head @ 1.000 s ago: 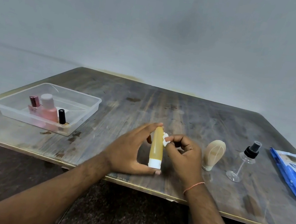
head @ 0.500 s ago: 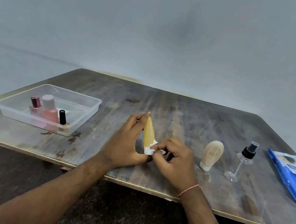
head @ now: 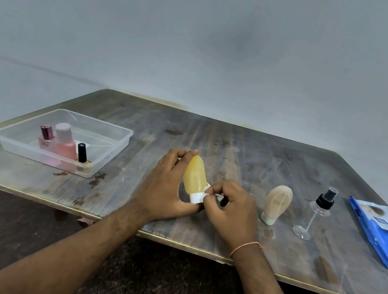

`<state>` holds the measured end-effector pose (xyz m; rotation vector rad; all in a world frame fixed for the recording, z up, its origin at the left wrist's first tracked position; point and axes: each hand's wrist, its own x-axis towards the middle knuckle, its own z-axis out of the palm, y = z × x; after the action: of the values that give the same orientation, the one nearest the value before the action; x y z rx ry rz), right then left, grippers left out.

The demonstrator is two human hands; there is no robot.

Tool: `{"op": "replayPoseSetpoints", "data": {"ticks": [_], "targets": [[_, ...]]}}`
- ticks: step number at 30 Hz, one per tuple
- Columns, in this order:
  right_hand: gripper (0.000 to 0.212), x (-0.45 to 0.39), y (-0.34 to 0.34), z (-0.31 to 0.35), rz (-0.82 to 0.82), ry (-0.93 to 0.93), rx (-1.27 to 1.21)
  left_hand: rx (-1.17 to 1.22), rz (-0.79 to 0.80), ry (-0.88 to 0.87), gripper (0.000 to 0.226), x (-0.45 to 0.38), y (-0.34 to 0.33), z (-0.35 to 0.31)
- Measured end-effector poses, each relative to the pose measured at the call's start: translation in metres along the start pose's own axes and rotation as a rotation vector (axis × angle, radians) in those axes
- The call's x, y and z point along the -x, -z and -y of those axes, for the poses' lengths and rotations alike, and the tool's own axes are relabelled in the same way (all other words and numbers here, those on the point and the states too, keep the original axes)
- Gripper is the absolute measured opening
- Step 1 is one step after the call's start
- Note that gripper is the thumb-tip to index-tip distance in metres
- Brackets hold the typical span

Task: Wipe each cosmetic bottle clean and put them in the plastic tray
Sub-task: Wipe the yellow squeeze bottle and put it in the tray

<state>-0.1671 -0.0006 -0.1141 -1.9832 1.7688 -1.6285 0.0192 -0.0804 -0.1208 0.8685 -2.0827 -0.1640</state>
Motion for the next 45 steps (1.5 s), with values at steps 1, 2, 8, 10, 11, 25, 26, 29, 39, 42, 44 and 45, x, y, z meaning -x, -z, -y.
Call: {"op": "replayPoseSetpoints", "data": {"ticks": [1, 2, 8, 10, 11, 25, 26, 29, 39, 42, 44, 45], "targets": [[0.006, -0.001, 0.0, 0.0, 0.001, -0.025, -0.013, 0.018, -0.009, 0.004, 0.114, 0.0, 0.001, -0.001], [0.007, -0.001, 0.0, -0.001, 0.004, -0.027, -0.032, 0.025, -0.013, 0.006, 0.114, 0.0, 0.001, -0.002], [0.013, 0.002, 0.001, 0.003, 0.094, 0.163, -0.112, -0.028, 0.049, 0.003, 0.115, -0.001, 0.002, -0.001], [0.011, 0.001, 0.001, 0.004, 0.12, 0.138, -0.154, -0.023, 0.061, 0.001, 0.113, -0.001, 0.002, -0.002], [0.01, 0.001, 0.001, 0.003, 0.115, 0.093, -0.172, -0.011, 0.059, 0.006, 0.112, -0.002, 0.002, -0.003], [0.028, -0.006, 0.003, -0.003, 0.232, -0.283, -0.447, 0.276, 0.078, 0.066, 0.123, -0.001, 0.007, -0.005], [0.026, -0.007, 0.003, -0.004, 0.251, -0.295, -0.471, 0.284, 0.081, 0.056, 0.123, -0.001, 0.007, -0.004], [0.016, -0.007, 0.002, -0.007, 0.295, -0.318, -0.545, 0.315, 0.101, 0.04, 0.125, -0.003, 0.006, -0.002], [0.012, -0.008, 0.01, -0.003, 0.246, -0.298, -0.745, 0.305, 0.078, 0.003, 0.125, -0.006, 0.003, -0.001], [0.011, -0.008, 0.012, -0.001, 0.242, -0.286, -0.728, 0.273, 0.089, -0.03, 0.127, -0.005, 0.004, -0.003], [0.01, -0.007, 0.01, -0.001, 0.273, -0.295, -0.683, 0.27, 0.088, -0.058, 0.126, -0.005, 0.005, -0.005], [0.015, -0.007, 0.008, -0.001, 0.282, -0.296, -0.657, 0.273, 0.079, -0.064, 0.125, -0.005, 0.005, -0.005]]}}
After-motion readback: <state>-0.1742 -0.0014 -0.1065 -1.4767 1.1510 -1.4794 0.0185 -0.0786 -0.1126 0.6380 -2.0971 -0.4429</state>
